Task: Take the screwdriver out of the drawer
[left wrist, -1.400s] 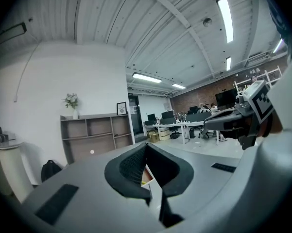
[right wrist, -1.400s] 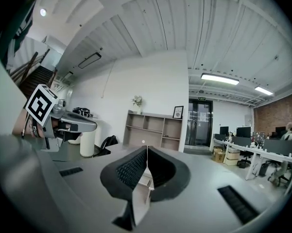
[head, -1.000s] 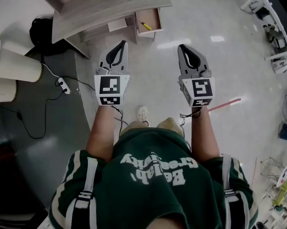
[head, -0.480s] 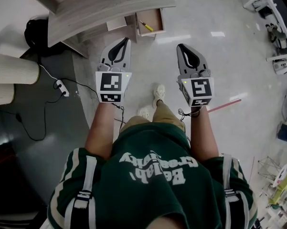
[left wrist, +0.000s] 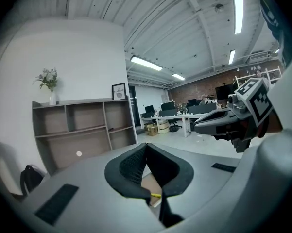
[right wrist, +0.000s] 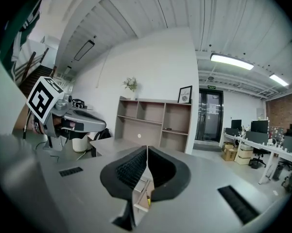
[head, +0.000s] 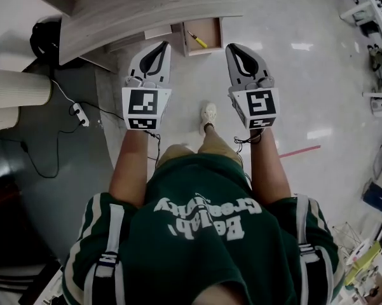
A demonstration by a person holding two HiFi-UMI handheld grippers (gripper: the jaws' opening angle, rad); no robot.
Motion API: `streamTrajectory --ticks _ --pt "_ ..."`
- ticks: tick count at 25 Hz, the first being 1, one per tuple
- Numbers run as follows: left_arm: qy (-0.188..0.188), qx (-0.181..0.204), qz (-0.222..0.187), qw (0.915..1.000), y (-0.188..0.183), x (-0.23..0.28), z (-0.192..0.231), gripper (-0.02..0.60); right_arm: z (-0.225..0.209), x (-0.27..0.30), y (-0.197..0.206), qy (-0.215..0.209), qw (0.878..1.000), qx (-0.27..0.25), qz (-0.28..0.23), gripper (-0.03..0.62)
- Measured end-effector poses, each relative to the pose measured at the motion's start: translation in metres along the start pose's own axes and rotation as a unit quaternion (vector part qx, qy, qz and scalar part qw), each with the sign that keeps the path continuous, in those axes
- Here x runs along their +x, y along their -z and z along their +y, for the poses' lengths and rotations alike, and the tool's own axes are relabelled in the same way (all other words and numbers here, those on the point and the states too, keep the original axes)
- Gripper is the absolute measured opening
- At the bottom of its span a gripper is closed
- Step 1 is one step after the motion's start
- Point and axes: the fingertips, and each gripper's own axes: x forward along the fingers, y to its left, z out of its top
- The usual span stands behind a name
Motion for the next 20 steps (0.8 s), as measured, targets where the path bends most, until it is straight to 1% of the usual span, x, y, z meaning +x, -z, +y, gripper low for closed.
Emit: streamTrajectory --ticks 5,9,12,15,20 --pt "-0.012 -0.005 0.018 0.9998 -0.006 0.076 0.002 0.018 -0.054 0.058 0.01 -0.035 0.999 0.008 0.007 0.034" --pt "-0.018 -0.005 0.022 0.9996 -0.004 0.131 0.005 0.018 -0.088 0.101 0.025 -0.058 0.998 0.016 0.014 0.034" --pt "-0.024 -0.006 0.032 0.9992 0.004 0.164 0.008 0.018 -0.101 0.128 0.043 -0.073 0.997 0.018 0.022 0.034" --pt "-0.03 -0.009 0.043 0.9986 0.017 0.187 0.009 0.018 -0.111 0.148 0.067 -0.078 0.996 0.03 0.029 0.034" --pt "-0.032 -0.007 0.062 0.9976 0.048 0.22 0.018 0.018 -0.115 0.182 0.111 -0.086 0.994 0.044 0.053 0.035"
